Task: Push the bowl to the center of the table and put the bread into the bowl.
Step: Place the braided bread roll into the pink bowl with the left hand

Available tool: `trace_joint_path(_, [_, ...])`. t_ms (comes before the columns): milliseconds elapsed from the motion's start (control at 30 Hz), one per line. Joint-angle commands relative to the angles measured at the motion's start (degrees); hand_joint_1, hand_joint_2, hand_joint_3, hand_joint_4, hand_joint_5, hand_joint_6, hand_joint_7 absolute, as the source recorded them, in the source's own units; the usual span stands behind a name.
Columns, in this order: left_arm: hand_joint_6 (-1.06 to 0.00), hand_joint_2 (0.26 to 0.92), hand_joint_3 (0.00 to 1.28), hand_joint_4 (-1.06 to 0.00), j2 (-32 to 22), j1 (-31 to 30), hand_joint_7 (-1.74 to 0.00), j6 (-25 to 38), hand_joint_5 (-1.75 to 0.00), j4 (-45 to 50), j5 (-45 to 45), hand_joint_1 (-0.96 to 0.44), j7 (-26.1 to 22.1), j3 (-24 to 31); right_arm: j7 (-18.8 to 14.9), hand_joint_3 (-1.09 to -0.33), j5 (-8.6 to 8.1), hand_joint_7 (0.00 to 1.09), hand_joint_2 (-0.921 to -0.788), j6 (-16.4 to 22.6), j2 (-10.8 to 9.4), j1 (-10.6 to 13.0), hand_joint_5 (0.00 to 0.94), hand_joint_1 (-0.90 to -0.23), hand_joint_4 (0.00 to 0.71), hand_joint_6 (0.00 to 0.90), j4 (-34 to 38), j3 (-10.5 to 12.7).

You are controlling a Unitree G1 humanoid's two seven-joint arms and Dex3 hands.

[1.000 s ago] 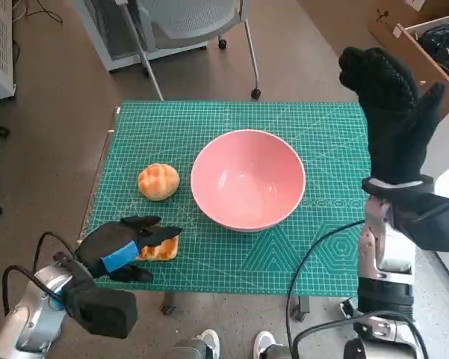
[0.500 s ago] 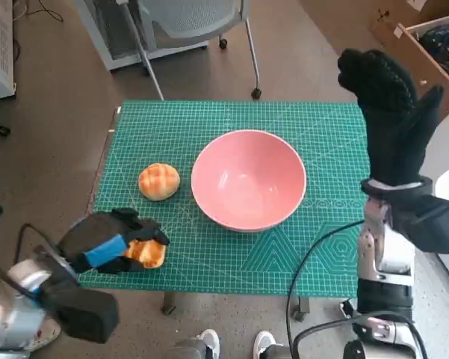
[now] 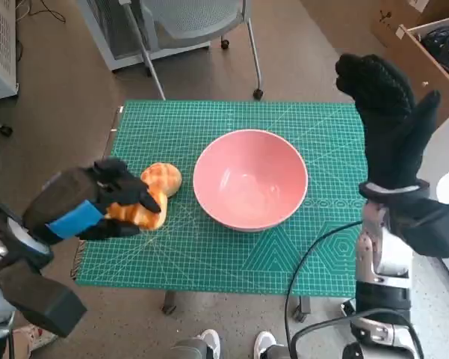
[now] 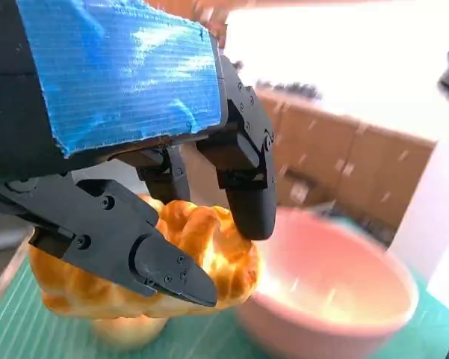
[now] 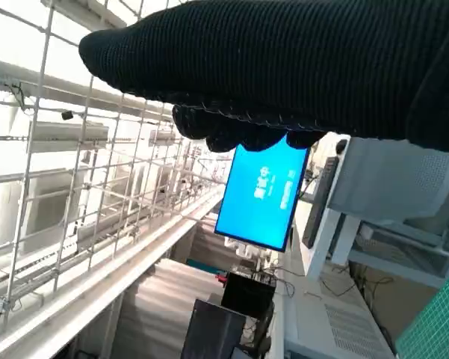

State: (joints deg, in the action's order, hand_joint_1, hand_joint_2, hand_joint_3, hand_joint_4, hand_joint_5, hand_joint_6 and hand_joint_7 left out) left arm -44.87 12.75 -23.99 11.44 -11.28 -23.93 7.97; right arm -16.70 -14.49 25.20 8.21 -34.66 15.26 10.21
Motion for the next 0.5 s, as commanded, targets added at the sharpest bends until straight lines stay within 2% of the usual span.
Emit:
trace_joint_path(33, [-0.85,0.853,0.00,-0.91,0.84,5.29,-0.97,-0.64,-0.88,0.31,0.65,0.00,0.85,-0.19,-0.15,-0.708,-0.46,0.45,-0.921,-0.40,-0.29,1.37,0.003,-0.630,0.255,0.109,0.16,-0.16])
trace_joint_path(233, [-0.87,0.848,0.00,-0.92,4.00,14.30,-0.94,0.81,-0.88,-1.13,0.06,0.00,0.76,-4.02,0.51,-0.710,-0.11,0.46,-0.921,-0.94,-0.63,1.66,0.002,-0.625,0.254,0.107,-0.80,-0.50])
trace_joint_path(500, [-0.84,0.858,0.01,-0.88,10.54,25.25,-0.97,2.13,-0.92,-6.71,-0.98,0.00,-1.33,-12.29,1.35,-0.694,0.55,0.46,-0.921,-1.08,-1.17,2.44,0.002,-0.626,0.255,0.105,-1.41,-0.93])
